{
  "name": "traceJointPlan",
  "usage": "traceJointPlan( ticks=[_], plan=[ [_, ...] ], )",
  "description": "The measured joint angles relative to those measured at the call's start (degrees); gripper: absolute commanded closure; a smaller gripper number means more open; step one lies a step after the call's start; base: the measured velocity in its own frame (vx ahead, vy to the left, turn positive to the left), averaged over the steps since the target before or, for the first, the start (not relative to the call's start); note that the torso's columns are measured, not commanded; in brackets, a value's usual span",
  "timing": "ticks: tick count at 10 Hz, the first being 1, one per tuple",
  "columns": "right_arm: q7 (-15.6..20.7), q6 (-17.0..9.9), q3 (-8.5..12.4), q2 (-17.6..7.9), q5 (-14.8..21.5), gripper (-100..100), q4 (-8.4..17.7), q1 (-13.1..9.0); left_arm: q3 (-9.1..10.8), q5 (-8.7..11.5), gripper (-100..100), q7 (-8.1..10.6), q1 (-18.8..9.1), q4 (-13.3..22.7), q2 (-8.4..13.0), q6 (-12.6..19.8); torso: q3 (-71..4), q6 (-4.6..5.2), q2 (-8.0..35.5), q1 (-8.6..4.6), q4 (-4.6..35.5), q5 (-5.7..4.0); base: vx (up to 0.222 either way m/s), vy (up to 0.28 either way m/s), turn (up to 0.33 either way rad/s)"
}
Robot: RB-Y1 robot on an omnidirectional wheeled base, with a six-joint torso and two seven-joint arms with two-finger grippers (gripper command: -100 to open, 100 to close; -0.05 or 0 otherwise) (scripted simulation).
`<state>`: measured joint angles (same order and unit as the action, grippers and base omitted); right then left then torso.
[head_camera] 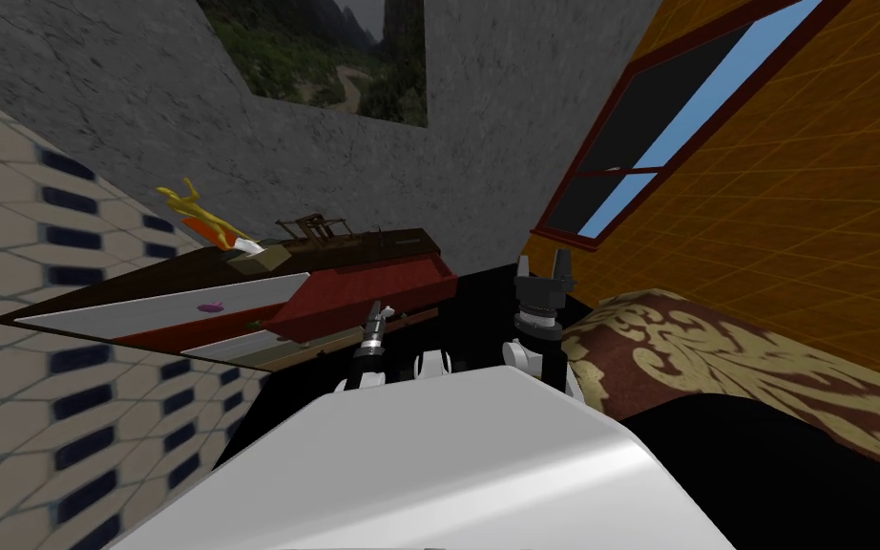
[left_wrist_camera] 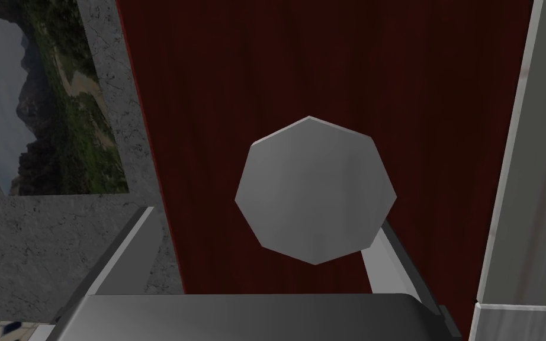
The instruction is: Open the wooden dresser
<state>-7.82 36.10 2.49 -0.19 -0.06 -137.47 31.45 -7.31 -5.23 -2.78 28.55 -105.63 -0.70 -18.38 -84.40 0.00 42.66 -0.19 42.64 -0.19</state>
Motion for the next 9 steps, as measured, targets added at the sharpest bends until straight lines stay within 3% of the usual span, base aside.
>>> traceJointPlan(
  ticks=[3, 4, 9],
  plan=[
    [0.00, 0.00, 0.00, 0.00, 0.00, 0, 0.00, 0.00, -0.47, -0.20, -100, 0.03, 1.65, -3.50, 0.06, 2.71, 0.09, 0.00, 0.23, -0.15, 0.24, -0.14, 0.003, 0.003, -0.006],
    [0.00, 0.00, 0.00, 0.00, 0.00, 0, 0.00, 0.00, -0.48, -0.21, 0, 0.05, 1.79, -3.50, 0.09, 2.98, 0.09, 0.00, 0.14, -0.09, 0.06, -0.04, 0.000, 0.000, 0.000],
    [0.00, 0.00, 0.00, 0.00, 0.00, 0, 0.00, 0.00, -0.45, -0.22, 0, 0.03, 2.09, -2.98, 0.14, 3.40, -0.16, -0.01, -0.34, 0.17, -0.31, 0.16, 0.000, 0.000, 0.000]
  ],
)
